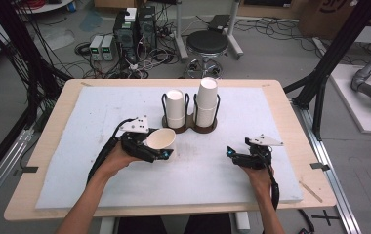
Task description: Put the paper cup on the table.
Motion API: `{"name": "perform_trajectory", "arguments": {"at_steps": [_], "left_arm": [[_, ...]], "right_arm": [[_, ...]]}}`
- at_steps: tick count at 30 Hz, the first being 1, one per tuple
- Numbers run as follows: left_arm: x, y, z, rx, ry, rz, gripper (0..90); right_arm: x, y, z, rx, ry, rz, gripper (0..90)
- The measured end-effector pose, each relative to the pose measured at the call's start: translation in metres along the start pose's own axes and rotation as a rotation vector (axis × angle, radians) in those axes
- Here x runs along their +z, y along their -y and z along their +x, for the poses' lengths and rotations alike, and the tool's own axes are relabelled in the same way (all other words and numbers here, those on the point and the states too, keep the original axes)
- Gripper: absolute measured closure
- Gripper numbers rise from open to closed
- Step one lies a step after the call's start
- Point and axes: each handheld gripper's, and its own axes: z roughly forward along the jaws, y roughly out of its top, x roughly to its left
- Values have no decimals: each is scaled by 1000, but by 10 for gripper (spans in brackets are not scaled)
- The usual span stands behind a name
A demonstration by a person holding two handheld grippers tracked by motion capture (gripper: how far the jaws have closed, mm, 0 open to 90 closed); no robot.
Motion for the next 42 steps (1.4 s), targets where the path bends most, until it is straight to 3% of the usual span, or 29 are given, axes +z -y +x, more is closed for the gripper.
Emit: {"name": "perform_trajectory", "arguments": {"at_steps": [7,20,31,42], "left_arm": [[10,10,2,-21,-44,35,297],[26,19,-4,-5,-148,116,297],[36,22,-10,17,-182,147,298],[38,24,-10,22,-181,158,298]], "right_arm": [[0,0,0,-1,-3,4,168],[1,0,0,-11,-9,6,168],[1,0,0,-9,-18,9,168],[1,0,0,-14,-20,10,168]]}}
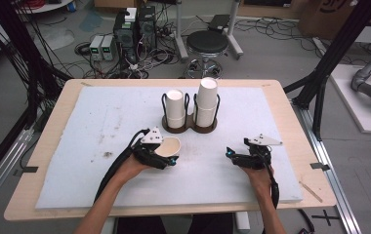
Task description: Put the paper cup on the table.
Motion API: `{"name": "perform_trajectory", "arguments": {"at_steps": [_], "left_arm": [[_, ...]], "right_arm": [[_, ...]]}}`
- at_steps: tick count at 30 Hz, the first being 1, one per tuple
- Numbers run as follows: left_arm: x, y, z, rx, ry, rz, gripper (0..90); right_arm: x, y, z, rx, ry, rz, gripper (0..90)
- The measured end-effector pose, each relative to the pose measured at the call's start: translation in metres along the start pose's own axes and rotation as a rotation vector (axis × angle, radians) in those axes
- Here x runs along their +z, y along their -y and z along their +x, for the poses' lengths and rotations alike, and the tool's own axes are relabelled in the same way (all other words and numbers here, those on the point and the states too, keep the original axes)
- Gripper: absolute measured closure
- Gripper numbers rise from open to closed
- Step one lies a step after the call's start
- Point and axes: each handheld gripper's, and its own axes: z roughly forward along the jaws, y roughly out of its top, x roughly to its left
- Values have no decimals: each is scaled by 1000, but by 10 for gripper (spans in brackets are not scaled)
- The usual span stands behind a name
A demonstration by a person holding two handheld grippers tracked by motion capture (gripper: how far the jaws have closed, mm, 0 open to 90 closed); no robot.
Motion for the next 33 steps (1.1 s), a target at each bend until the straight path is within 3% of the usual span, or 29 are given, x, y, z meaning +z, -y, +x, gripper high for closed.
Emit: {"name": "perform_trajectory", "arguments": {"at_steps": [5,11,15,23,33], "left_arm": [[0,0,0,0,-1,3,288],[5,3,-1,-12,3,22,136],[6,6,-1,-23,19,21,92],[4,10,0,-31,22,17,75],[-31,36,9,-71,-9,-19,75]], "right_arm": [[0,0,0,-1,2,-2,168],[-1,0,0,-2,2,-3,168],[0,0,1,-6,5,-1,168],[0,0,1,-7,4,-2,168],[0,0,2,-14,7,4,168]]}}
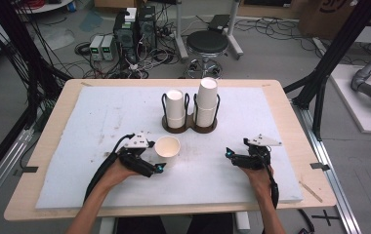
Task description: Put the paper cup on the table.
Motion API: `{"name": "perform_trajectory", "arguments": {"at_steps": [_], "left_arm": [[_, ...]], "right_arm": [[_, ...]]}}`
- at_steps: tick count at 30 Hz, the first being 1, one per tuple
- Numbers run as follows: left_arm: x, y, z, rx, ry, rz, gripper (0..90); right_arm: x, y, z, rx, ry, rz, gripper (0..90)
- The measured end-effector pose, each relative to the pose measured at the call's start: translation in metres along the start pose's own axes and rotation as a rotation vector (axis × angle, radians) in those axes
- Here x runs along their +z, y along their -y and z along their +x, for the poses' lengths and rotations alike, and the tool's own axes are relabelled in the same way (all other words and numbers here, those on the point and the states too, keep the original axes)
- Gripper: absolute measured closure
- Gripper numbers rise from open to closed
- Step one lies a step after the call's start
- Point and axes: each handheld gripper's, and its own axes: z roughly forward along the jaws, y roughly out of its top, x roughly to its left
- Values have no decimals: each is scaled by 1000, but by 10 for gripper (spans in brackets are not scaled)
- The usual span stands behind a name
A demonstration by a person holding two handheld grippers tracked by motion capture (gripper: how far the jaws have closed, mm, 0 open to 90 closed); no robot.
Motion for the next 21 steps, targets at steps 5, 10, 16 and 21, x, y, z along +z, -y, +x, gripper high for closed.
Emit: {"name": "perform_trajectory", "arguments": {"at_steps": [5,10,16,21], "left_arm": [[-19,13,5,-20,-21,-13,75],[-38,24,11,-37,-54,-18,75],[-65,39,21,-92,-103,-64,75],[-86,54,29,-125,-159,-93,75]], "right_arm": [[0,0,0,-1,1,-1,168],[0,0,0,-5,6,-1,168],[0,0,0,1,4,7,168],[0,0,0,-3,8,-1,168]]}}
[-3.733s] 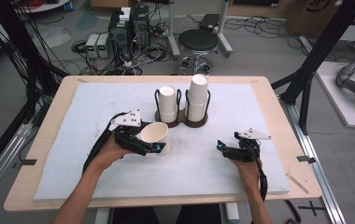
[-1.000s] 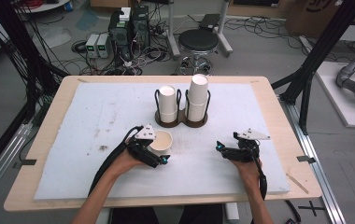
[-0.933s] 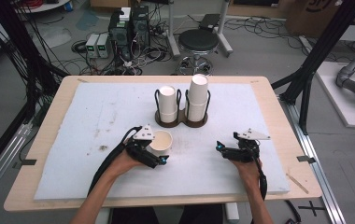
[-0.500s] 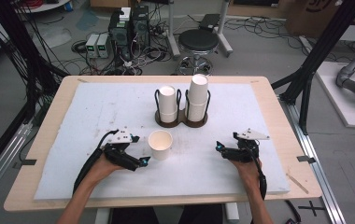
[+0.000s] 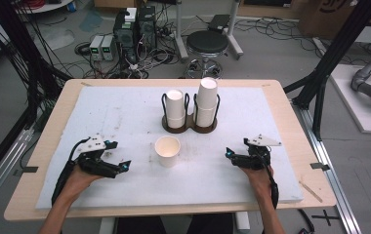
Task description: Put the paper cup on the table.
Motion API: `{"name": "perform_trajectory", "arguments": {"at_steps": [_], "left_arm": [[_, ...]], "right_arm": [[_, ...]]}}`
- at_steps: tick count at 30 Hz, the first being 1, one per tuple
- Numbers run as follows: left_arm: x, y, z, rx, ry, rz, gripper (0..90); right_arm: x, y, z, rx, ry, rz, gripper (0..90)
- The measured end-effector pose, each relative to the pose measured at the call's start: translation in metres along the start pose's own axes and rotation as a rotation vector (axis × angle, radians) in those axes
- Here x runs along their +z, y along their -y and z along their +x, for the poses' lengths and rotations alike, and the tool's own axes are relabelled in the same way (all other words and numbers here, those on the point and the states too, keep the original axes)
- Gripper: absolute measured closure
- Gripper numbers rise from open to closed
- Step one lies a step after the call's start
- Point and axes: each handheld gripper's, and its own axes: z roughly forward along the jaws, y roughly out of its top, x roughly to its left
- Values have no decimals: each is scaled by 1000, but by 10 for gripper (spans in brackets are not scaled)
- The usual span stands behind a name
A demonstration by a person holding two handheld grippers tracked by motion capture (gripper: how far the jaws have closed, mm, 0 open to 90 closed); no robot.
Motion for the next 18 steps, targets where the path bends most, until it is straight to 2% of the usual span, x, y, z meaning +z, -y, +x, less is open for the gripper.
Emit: {"name": "perform_trajectory", "arguments": {"at_steps": [4,10,13,15,18], "left_arm": [[-11,8,8,-30,-50,-42,75],[-17,19,20,-95,-101,-104,75],[-21,22,24,-114,-141,-143,75],[-24,24,26,-132,-147,-169,75],[-27,27,28,-136,-157,-173,75]], "right_arm": [[0,0,-1,2,4,-5,168],[-1,1,0,5,29,-14,168],[0,0,1,1,36,-10,168],[0,0,3,-2,49,-3,168],[0,0,3,-9,59,-3,168]]}}
